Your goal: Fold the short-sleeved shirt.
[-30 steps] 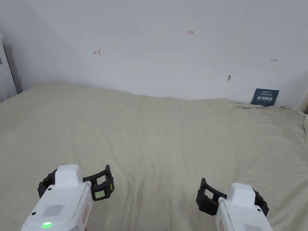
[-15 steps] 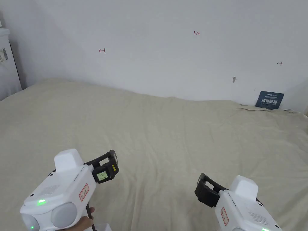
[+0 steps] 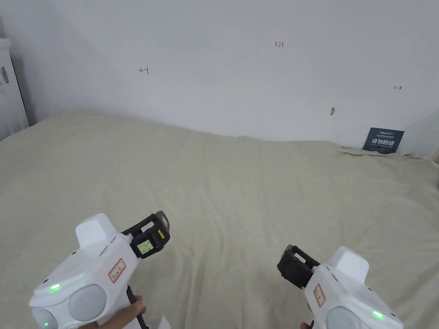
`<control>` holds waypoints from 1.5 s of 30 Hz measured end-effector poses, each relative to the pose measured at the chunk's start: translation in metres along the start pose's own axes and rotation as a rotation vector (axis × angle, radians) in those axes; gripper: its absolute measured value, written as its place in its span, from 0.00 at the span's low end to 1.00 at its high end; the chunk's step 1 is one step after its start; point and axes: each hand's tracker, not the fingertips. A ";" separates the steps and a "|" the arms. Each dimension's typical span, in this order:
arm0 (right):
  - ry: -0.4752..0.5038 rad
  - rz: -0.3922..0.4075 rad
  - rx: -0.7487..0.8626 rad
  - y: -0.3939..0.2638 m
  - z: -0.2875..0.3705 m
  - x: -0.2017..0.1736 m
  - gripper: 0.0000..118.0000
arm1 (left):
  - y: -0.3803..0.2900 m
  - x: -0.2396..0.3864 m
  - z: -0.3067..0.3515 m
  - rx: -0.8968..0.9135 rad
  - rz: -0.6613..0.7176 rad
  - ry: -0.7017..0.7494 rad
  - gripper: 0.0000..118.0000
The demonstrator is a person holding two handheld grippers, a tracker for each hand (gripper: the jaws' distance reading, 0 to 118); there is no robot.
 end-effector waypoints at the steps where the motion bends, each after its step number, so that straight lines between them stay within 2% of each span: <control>1: -0.009 0.007 -0.004 0.000 0.000 0.000 0.95 | -0.002 0.002 -0.001 0.001 -0.027 0.016 1.00; 23: -0.090 0.032 -0.031 0.004 -0.002 -0.001 0.95 | -0.015 0.034 -0.004 -0.087 -0.328 0.060 1.00; 31: -0.110 0.069 -0.052 0.002 -0.004 -0.001 0.95 | -0.016 0.036 -0.003 -0.090 -0.346 0.061 1.00; 35: -0.154 0.114 -0.063 -0.005 -0.009 -0.005 0.95 | -0.017 0.035 -0.003 -0.096 -0.354 0.062 1.00; 45: -0.102 0.064 -0.103 -0.006 -0.011 -0.004 0.95 | -0.024 0.035 -0.001 -0.109 -0.368 0.036 1.00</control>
